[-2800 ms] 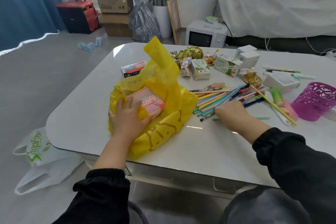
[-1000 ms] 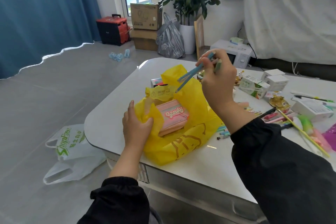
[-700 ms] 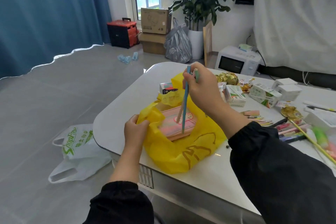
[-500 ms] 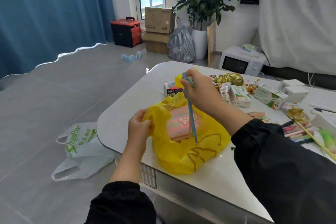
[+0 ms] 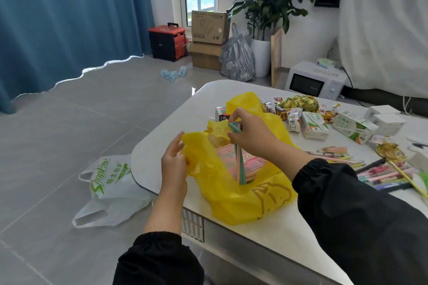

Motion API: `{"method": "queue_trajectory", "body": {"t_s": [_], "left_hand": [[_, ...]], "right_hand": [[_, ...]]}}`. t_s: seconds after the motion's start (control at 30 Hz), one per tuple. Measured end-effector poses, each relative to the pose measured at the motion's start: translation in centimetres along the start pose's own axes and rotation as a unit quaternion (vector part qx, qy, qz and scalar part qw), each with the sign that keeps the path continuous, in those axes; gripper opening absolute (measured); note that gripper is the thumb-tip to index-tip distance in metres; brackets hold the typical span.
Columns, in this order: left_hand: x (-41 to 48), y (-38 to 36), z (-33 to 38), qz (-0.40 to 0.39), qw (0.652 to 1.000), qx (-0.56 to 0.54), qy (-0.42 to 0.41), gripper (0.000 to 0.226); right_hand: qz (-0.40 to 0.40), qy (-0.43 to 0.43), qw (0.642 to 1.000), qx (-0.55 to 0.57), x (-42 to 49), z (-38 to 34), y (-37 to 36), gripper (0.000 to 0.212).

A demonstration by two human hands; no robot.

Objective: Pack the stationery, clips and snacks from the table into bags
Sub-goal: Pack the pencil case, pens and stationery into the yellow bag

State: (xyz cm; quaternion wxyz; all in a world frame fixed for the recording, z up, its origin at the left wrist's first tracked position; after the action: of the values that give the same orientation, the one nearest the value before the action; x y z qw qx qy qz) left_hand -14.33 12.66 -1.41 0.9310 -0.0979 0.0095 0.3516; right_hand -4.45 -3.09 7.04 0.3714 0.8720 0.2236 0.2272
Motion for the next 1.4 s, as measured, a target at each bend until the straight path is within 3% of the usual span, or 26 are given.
{"method": "queue_trajectory", "body": {"t_s": [0.1,0.17,0.23,0.33,0.43,0.53,0.6,0.7,0.83,0.97,1.1,1.2,1.33,1.4], "left_hand": [[-1.4,-0.9,2.1,-0.038,0.975,0.138,-0.173,0.077],[-2.0,-1.5,2.3,-0.091,0.940,0.228,-0.235,0.073],[-2.1,-1.9,1.6,-0.134,0.920,0.285,-0.231,0.065],[-2.0,-2.3,0.8,-0.160,0.917,0.331,-0.156,0.051],[-1.9,-2.4,0.6,-0.191,0.894,0.379,-0.140,0.035],[-2.2,-2.2,0.8,-0.233,0.874,0.401,-0.143,0.048],[-2.2,-2.3,1.0,-0.244,0.848,0.435,-0.182,0.056],[-2.0,-2.3,1.6,-0.235,0.810,0.481,-0.239,0.044],[-2.2,-2.1,3.7,-0.224,0.760,0.540,-0.284,0.050],[-2.0,-1.4,5.2,-0.187,0.761,0.585,-0.209,0.053],[-1.7,-1.6,4.4,-0.139,0.761,0.624,-0.110,0.071],[-2.0,-1.6,3.3,-0.101,0.757,0.639,-0.091,0.061],[-2.5,-0.6,1.1,-0.130,0.769,0.626,0.000,0.093],[-2.6,0.1,0.4,-0.138,0.766,0.627,0.019,0.098]], "right_hand": [[-0.004,-0.020,0.999,0.049,-0.2,0.3,-0.1,0.015],[-0.027,-0.036,0.998,0.046,-0.2,0.4,-0.2,0.008],[-0.068,-0.067,0.995,0.024,-0.4,0.6,-0.7,0.021],[-0.093,-0.119,0.989,0.005,-0.9,0.9,-1.3,0.037],[-0.093,-0.148,0.985,-0.002,-1.3,0.9,-0.8,0.031],[-0.093,-0.149,0.984,-0.041,-1.4,0.7,0.2,0.037],[-0.076,-0.130,0.985,-0.084,-1.2,0.9,1.0,0.040],[-0.061,-0.106,0.974,-0.192,-1.3,1.1,1.9,0.041],[-0.009,-0.115,0.973,-0.198,-1.8,1.3,3.1,0.042],[0.037,-0.095,0.983,-0.150,-1.7,1.3,4.2,0.041],[0.063,-0.085,0.989,-0.100,-1.6,0.6,5.2,0.037],[0.099,-0.112,0.989,-0.002,-1.5,0.3,6.0,0.033],[0.125,-0.168,0.966,0.151,-1.8,0.2,6.0,0.030],[0.108,-0.185,0.954,0.210,-2.1,0.1,5.3,0.027]]}}
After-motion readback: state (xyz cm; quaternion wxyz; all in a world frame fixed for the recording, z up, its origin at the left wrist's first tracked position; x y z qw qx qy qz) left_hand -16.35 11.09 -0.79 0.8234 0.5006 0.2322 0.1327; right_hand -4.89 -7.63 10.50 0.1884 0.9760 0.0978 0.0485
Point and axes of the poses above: each hand's wrist, its own x-axis towards the middle knuckle, its own y-axis out of the back of the hand, z = x × y, the point moved 3 cm from there along x, towards the middle knuckle, and after that the axes turned 1 degree about -y, right-handed, at the moved point
